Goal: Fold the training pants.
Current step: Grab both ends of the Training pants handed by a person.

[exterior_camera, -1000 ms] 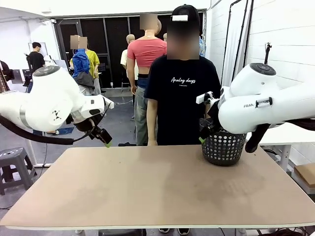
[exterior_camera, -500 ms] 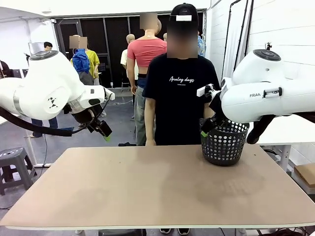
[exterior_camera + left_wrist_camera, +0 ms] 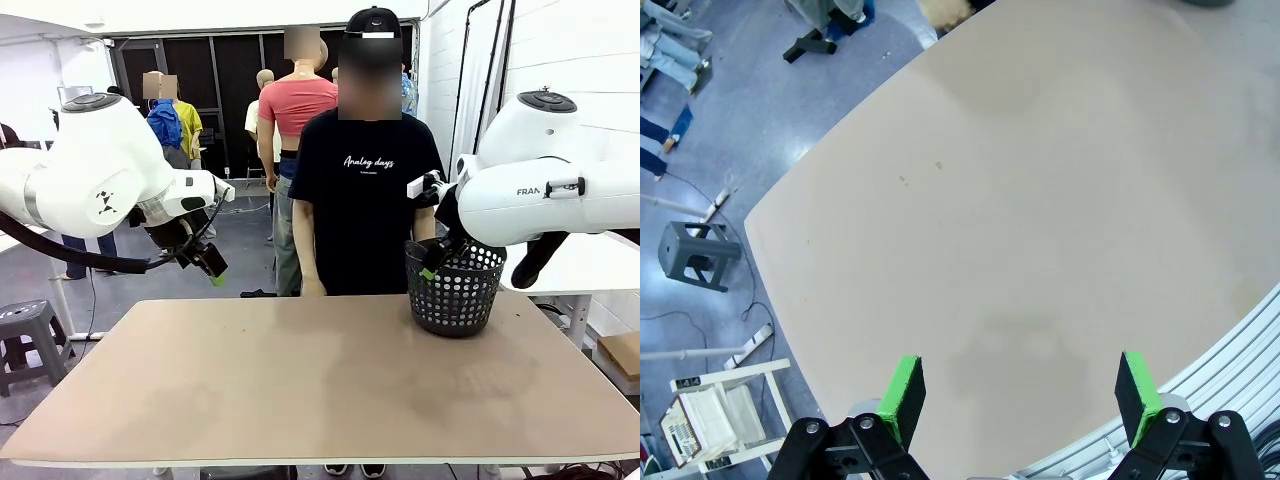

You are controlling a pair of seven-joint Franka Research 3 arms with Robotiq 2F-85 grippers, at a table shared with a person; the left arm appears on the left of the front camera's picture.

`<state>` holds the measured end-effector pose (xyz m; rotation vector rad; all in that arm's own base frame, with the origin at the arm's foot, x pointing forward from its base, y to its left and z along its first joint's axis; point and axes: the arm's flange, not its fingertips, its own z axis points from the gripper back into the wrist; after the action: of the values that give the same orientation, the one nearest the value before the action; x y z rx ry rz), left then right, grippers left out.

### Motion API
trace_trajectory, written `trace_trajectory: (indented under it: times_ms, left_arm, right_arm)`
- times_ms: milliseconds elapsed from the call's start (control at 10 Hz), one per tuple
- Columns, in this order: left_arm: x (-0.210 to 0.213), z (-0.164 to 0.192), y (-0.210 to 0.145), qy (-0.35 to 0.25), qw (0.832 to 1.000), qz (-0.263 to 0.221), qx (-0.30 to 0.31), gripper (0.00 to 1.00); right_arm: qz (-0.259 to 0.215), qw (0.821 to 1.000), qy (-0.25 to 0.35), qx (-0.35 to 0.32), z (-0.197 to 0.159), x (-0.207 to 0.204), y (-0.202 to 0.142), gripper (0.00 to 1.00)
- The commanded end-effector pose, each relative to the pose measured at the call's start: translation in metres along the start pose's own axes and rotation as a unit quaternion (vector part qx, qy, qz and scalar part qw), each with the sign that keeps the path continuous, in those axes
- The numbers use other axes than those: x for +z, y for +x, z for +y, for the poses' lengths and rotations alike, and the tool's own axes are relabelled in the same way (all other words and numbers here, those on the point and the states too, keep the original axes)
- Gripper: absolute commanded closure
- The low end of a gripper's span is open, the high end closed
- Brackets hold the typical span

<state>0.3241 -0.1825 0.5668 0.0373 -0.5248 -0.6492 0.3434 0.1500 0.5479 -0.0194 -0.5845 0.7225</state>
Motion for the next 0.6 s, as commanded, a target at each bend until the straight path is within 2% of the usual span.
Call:
trace_trajectory:
  times_ms: [0, 500]
  left_arm:
    - [0.0003, 0.0007, 0.0003, -0.001, 1.000, -0.003, -0.002, 0.00]
    - [0.0003, 0.0007, 0.0003, -0.001, 1.000, -0.003, -0.002, 0.00]
  right_arm:
    - [-0.003, 1.000, 0.001, 0.001, 0.0008, -0.0017, 0.0014, 0.00]
    - [-0.003, 1.000, 0.001, 0.001, 0.0008, -0.0017, 0.0014, 0.00]
